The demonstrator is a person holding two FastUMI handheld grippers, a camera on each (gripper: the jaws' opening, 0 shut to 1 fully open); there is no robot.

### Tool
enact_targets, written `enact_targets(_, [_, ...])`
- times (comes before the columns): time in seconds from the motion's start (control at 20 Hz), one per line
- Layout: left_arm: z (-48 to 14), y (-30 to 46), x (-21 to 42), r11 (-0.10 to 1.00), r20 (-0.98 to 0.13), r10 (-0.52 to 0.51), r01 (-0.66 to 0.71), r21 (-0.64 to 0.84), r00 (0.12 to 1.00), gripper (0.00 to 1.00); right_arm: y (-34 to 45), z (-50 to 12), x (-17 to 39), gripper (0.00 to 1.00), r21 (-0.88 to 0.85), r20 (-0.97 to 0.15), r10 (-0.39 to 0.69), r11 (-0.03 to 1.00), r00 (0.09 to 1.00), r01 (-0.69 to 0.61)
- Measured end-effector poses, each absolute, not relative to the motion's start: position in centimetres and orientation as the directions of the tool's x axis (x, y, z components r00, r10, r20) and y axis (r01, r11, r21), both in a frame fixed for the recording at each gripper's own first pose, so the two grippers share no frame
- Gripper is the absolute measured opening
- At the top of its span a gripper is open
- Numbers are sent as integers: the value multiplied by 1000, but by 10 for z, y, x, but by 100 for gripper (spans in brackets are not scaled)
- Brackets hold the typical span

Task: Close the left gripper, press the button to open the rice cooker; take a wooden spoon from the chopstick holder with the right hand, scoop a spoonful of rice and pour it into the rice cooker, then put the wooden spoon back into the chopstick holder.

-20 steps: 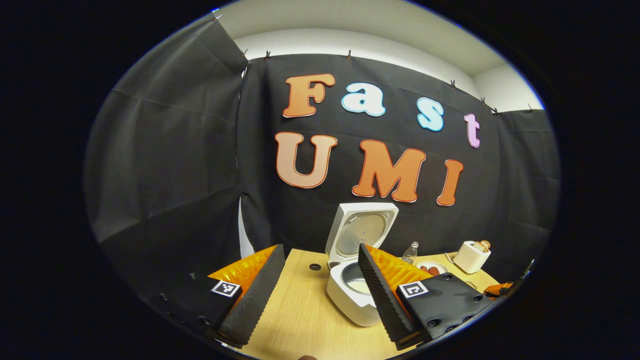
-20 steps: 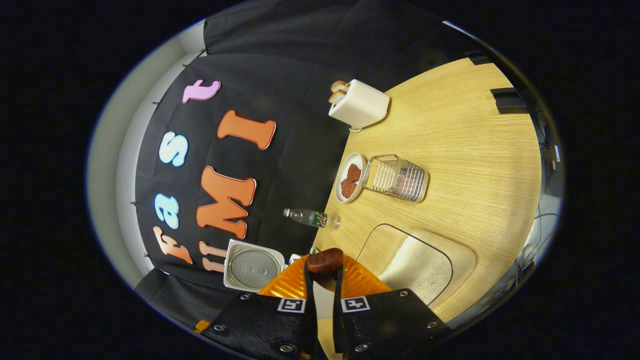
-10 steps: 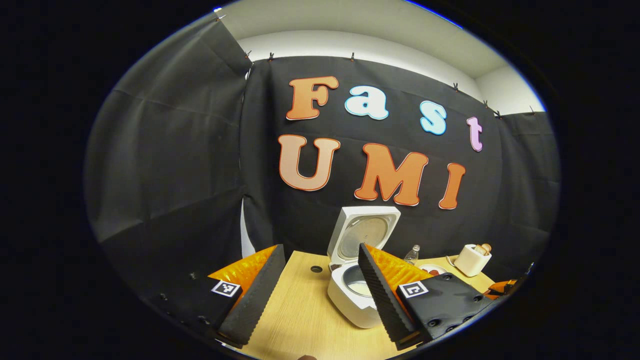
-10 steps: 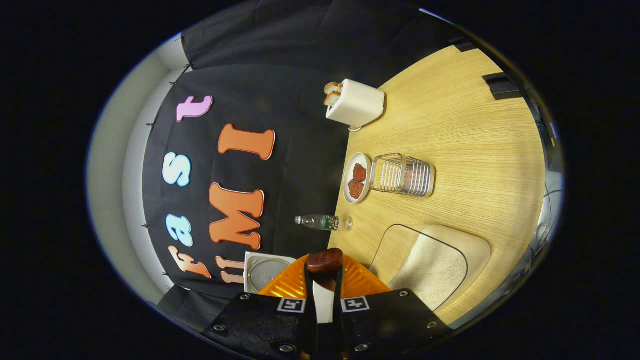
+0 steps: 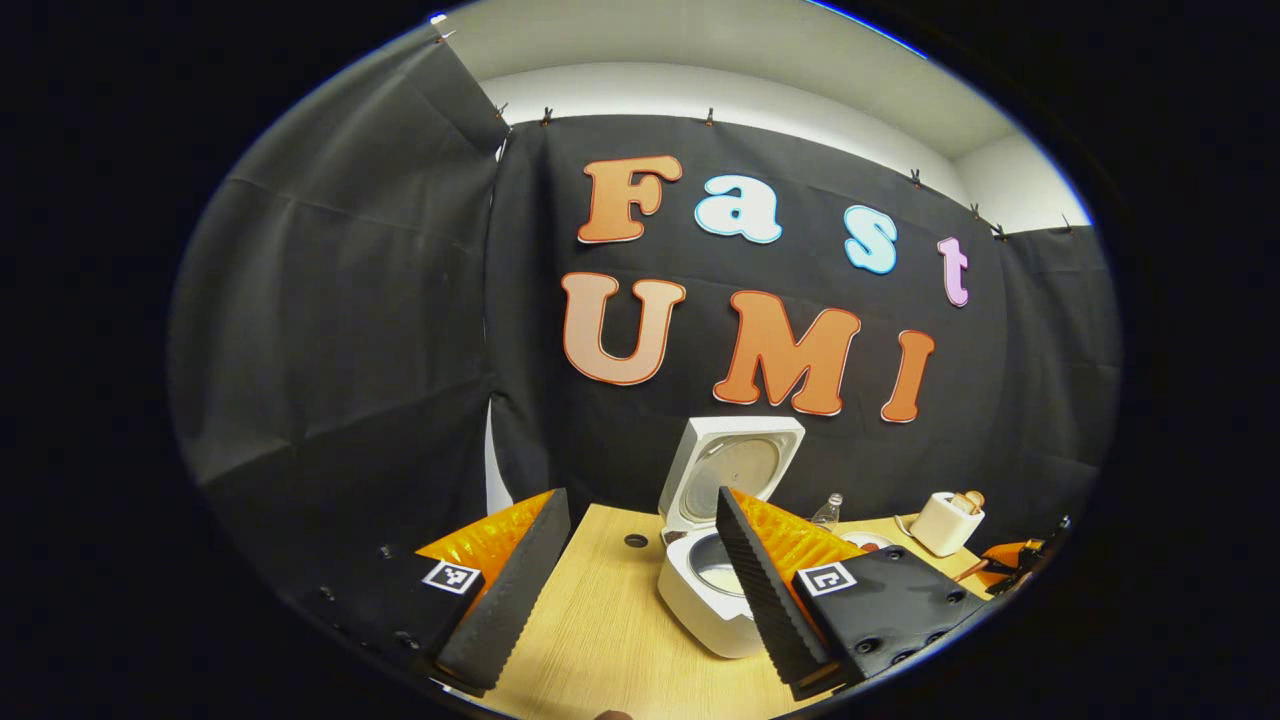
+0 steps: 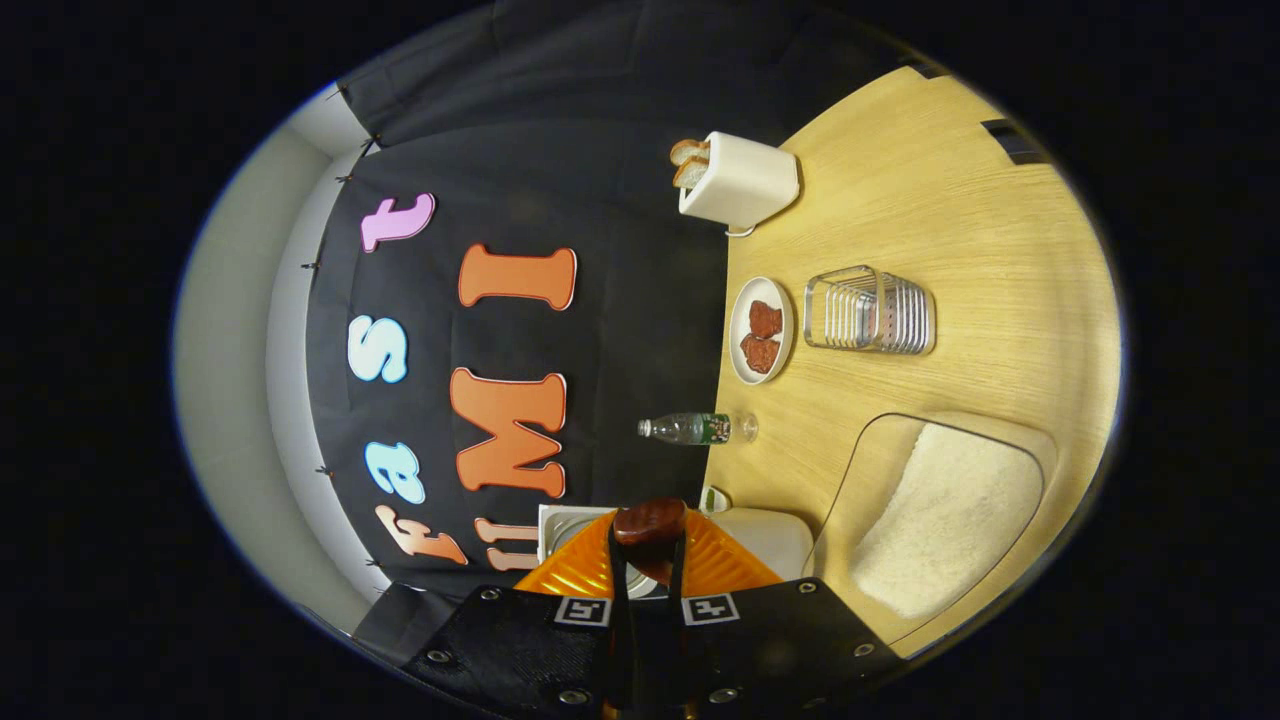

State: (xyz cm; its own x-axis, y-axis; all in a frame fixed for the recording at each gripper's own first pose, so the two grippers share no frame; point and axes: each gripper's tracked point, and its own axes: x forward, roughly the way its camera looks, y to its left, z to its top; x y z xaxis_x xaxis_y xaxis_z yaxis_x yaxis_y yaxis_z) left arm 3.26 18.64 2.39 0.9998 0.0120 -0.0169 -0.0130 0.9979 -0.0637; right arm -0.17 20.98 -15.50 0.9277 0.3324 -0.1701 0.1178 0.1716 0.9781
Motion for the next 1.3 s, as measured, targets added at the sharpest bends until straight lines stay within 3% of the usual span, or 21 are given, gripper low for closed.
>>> enact_targets(0.9, [-1, 236, 20, 993, -71, 109, -112, -42, 992, 100, 338, -101, 96, 12, 985, -121, 492, 166, 862, 44])
enact_targets(1.3, [-4, 270, 15, 984, -84, 174, -176, -20, 981, 100, 374, -82, 135, 12, 944, -112, 466, 325, 878, -52])
